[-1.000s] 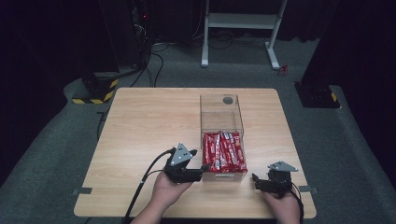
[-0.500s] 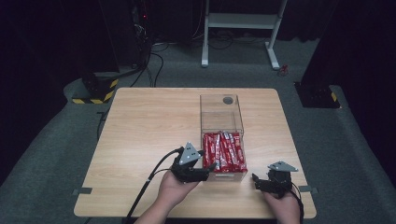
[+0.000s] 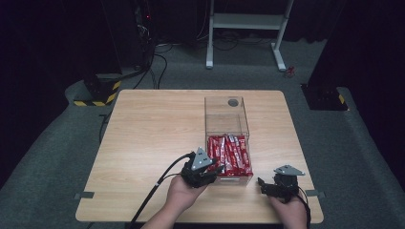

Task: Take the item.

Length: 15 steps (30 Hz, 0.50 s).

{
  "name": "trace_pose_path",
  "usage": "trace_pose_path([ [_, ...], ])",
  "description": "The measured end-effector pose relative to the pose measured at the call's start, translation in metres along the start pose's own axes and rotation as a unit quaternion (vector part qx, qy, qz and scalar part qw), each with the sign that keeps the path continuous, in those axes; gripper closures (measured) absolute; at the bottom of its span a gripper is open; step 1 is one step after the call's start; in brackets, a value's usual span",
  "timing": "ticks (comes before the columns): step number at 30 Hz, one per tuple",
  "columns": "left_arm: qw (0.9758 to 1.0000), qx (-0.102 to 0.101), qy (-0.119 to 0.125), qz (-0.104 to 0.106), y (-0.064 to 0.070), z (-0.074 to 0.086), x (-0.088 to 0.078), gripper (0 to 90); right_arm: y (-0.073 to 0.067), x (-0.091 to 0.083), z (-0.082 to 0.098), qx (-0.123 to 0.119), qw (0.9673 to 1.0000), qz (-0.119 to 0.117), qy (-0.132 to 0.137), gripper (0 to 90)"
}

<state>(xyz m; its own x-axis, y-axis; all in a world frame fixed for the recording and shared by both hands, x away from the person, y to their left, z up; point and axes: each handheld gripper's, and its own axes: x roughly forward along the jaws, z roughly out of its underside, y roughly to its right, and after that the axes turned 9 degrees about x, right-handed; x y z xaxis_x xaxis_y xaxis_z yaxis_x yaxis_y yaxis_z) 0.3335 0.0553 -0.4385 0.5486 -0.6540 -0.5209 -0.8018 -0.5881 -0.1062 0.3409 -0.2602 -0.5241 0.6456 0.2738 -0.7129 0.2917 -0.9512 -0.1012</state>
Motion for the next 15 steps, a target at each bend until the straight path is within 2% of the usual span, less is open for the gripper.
trace_pose_path([
  [5,0.9997,-0.005,-0.01,-0.02,-0.0007,0.0046,0.0012,75.5,0.0,0.0,0.0001,0.0,1.0,0.0,0.0,12.3],
  [15,0.9997,-0.017,-0.01,-0.017,-0.0009,0.0086,0.0015,86.5,-0.0002,0.0,0.0001,0.0,1.0,0.0,0.001,12.3],
])
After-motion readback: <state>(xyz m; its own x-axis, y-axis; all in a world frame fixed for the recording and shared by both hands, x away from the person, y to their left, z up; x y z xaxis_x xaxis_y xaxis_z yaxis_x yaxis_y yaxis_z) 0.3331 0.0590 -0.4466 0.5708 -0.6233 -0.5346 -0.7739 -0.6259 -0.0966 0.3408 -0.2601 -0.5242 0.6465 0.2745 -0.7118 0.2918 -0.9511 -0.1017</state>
